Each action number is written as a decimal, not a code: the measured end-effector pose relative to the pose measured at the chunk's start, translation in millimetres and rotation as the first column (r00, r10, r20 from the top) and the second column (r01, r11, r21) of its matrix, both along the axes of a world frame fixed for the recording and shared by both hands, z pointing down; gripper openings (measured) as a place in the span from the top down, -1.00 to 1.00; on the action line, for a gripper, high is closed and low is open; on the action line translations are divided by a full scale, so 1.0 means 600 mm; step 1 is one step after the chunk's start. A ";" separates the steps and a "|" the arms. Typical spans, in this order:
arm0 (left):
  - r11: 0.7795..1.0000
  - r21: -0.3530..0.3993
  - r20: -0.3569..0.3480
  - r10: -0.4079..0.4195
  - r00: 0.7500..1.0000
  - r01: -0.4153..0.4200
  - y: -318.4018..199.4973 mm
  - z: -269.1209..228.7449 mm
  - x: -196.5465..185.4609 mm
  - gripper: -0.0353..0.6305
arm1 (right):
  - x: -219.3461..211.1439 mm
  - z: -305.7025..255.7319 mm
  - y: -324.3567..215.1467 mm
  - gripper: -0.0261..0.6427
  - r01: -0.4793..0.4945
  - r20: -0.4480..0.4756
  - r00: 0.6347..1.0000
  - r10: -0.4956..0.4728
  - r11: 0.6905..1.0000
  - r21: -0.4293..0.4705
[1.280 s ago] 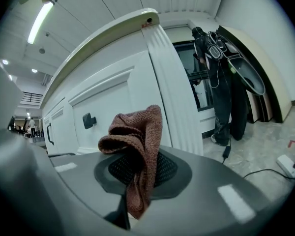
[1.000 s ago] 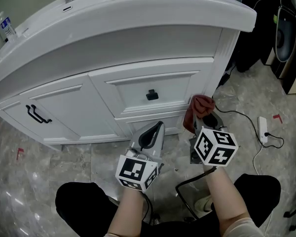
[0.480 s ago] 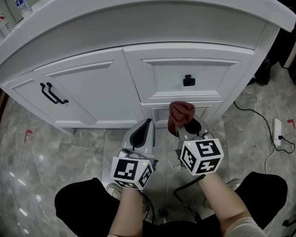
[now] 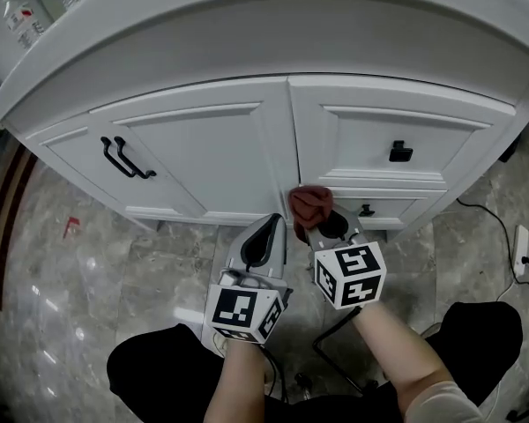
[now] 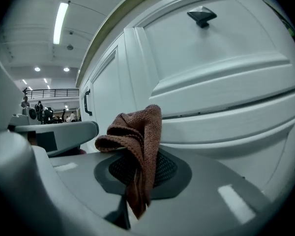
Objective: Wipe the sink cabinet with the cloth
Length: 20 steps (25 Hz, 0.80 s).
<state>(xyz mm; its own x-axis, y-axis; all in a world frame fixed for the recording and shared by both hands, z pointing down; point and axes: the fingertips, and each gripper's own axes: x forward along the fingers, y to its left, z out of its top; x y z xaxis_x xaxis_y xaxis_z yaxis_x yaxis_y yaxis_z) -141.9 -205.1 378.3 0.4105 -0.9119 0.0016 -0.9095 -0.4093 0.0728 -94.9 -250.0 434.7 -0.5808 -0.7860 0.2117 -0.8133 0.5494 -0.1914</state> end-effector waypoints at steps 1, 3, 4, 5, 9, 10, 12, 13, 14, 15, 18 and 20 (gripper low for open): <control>1.000 -0.002 -0.001 0.000 1.000 0.000 -0.004 0.001 -0.002 0.89 | -0.003 0.000 -0.003 0.68 0.000 0.004 1.000 0.000 1.000 -0.001; 1.000 -0.010 -0.004 0.003 1.000 -0.003 -0.009 0.009 -0.002 0.89 | -0.005 0.000 -0.006 0.68 0.002 0.013 1.000 -0.002 1.000 -0.004; 1.000 -0.014 -0.010 0.007 1.000 -0.007 -0.011 0.014 0.000 0.89 | -0.005 0.000 -0.005 0.68 0.003 0.015 1.000 -0.003 1.000 -0.004; 1.000 -0.017 -0.018 0.013 1.000 -0.013 -0.013 0.017 0.003 0.89 | -0.004 0.001 -0.005 0.68 0.003 0.014 1.000 -0.003 1.000 -0.003; 0.999 -0.019 -0.024 0.050 0.998 -0.050 -0.015 0.020 0.029 0.89 | 0.021 0.005 -0.006 0.67 -0.020 0.010 1.000 0.020 1.000 -0.013; 0.998 -0.019 -0.024 0.055 0.998 -0.055 -0.015 0.020 0.035 0.89 | 0.028 0.006 -0.006 0.67 -0.027 0.011 1.000 0.027 0.999 -0.019; 0.998 -0.018 -0.024 0.057 0.998 -0.058 -0.017 0.020 0.043 0.89 | 0.042 0.009 -0.006 0.67 -0.042 0.012 0.999 0.042 0.999 -0.031; 0.998 -0.016 -0.025 0.057 0.998 -0.057 -0.017 0.019 0.047 0.89 | 0.049 0.010 -0.005 0.67 -0.050 0.010 0.999 0.051 0.998 -0.034; 0.998 -0.013 -0.027 0.057 0.998 -0.057 -0.018 0.016 0.050 0.89 | 0.058 0.012 -0.005 0.67 -0.060 0.006 0.998 0.060 0.998 -0.034; 0.998 -0.009 -0.033 0.057 0.998 -0.057 -0.020 0.013 0.053 0.89 | 0.067 0.013 -0.006 0.67 -0.071 -0.001 0.998 0.071 0.997 -0.033; 0.998 -0.003 -0.063 0.068 0.996 -0.069 -0.023 0.007 0.067 0.89 | 0.100 0.017 -0.008 0.67 -0.107 -0.015 0.994 0.106 0.994 -0.037; 0.996 -0.007 -0.078 0.085 0.993 -0.086 -0.023 0.007 0.082 0.89 | 0.125 0.021 -0.008 0.67 -0.134 -0.022 0.991 0.134 0.990 -0.041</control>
